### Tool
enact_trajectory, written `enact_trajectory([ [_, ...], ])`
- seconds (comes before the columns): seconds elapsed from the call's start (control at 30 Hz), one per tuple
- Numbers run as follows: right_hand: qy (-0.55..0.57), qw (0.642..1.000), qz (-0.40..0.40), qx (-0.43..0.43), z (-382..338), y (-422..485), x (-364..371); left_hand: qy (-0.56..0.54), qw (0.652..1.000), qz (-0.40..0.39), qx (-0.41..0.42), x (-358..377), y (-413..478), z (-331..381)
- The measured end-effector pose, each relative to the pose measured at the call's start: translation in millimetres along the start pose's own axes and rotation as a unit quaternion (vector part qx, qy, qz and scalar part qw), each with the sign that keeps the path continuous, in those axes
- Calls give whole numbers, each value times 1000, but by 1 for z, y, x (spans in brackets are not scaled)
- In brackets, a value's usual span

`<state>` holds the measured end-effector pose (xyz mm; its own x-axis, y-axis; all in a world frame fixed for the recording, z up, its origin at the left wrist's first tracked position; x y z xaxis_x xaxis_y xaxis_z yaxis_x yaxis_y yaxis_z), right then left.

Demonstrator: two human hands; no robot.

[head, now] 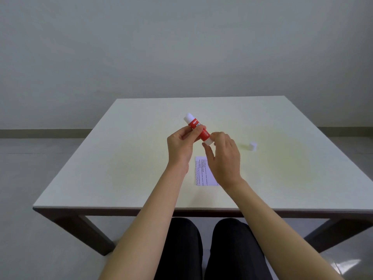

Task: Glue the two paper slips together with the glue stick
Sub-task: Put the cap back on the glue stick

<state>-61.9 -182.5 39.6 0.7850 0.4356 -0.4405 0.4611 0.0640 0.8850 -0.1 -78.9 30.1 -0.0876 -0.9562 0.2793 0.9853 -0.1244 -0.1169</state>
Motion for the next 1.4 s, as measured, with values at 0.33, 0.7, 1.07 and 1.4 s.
enact_trajectory([
  [0.33,-157,909,-322,215,158,-41,2,240,970,20,31,-39,19,-1],
  [0.7,302,863,-115,388,119,-24,5,352,935,9,51,-36,14,-3],
  [1.07,386,867,-138,283,46,26,-3,392,915,-16,93,-13,-1,12],
  [1.4,48,941,-305,138,40,26,-3,525,832,-4,178,-3,-18,21],
])
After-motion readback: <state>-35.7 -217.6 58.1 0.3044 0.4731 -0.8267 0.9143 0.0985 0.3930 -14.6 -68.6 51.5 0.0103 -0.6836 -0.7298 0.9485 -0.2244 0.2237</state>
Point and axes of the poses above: each hand's wrist, its own y-axis towards the middle knuckle, its own x-axis out of the palm, z = x × y, the point moved 6 cm from there along y, towards the middle knuckle, and after that the axes turned 11 degrees about -x, right-handed, at the moved point
